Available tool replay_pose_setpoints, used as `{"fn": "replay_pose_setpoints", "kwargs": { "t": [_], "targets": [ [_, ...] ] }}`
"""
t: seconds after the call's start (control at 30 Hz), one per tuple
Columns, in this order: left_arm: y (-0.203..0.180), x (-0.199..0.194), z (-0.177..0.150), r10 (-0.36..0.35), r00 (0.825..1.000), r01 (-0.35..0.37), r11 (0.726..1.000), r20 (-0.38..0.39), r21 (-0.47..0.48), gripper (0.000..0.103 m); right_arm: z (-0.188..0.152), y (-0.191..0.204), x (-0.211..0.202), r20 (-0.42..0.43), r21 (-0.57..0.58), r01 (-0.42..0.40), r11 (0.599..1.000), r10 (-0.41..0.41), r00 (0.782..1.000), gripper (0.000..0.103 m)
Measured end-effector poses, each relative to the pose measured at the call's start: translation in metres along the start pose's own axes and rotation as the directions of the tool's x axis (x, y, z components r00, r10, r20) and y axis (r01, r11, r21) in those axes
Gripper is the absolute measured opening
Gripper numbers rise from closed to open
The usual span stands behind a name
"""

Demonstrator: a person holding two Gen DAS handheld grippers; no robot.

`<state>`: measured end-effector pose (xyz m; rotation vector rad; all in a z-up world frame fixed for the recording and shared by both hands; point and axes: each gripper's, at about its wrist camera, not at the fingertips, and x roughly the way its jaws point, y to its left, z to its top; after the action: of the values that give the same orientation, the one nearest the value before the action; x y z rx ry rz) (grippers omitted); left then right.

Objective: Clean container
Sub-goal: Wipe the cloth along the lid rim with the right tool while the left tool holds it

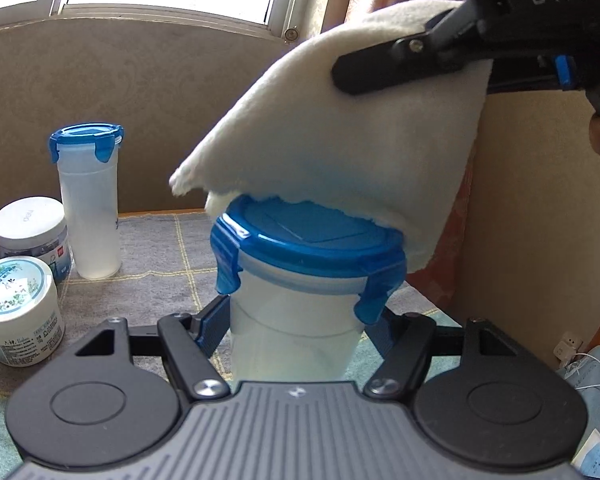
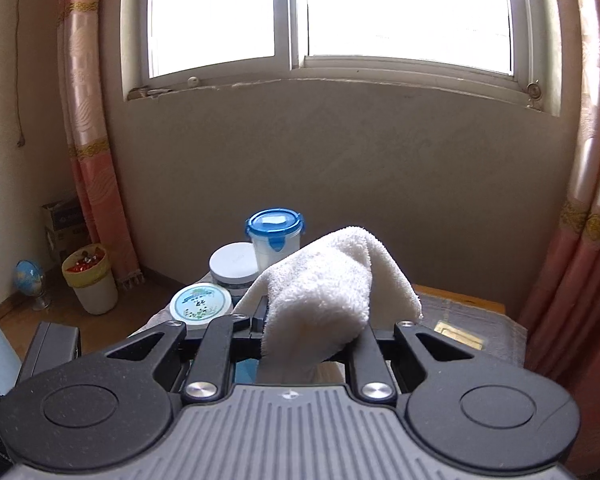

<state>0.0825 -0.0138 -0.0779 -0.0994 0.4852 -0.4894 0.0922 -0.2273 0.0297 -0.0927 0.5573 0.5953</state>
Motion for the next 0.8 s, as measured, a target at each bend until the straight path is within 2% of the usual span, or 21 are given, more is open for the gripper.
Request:
{"fn": "replay_pose_setpoints", "kwargs": {
  "t": [0.17, 0.4, 0.8],
  "targets": [
    [0.003, 0.000, 0.000, -0.007, 1.000, 0.007, 1.000, 0.000, -0.005, 0.071, 0.008, 0.016, 0.021, -0.022, -0.052, -0.044, 0.998, 0.043, 0.999, 0.020],
    [0.001, 0.002, 0.000, -0.018, 1.000, 0.018, 1.000, -0.009, -0.004, 0.071, -0.003, 0.025, 0.013, -0.094, -0.097, -0.062, 0.993, 0.053, 0.994, 0.021],
    [0.000, 0.004, 0.002, -0.011, 1.000, 0.011, 1.000, -0.018, -0.005, 0.072, -0.014, 0.020, -0.009, -0.121, -0.084, -0.075, 0.994, 0.065, 0.990, 0.021]
  ]
}}
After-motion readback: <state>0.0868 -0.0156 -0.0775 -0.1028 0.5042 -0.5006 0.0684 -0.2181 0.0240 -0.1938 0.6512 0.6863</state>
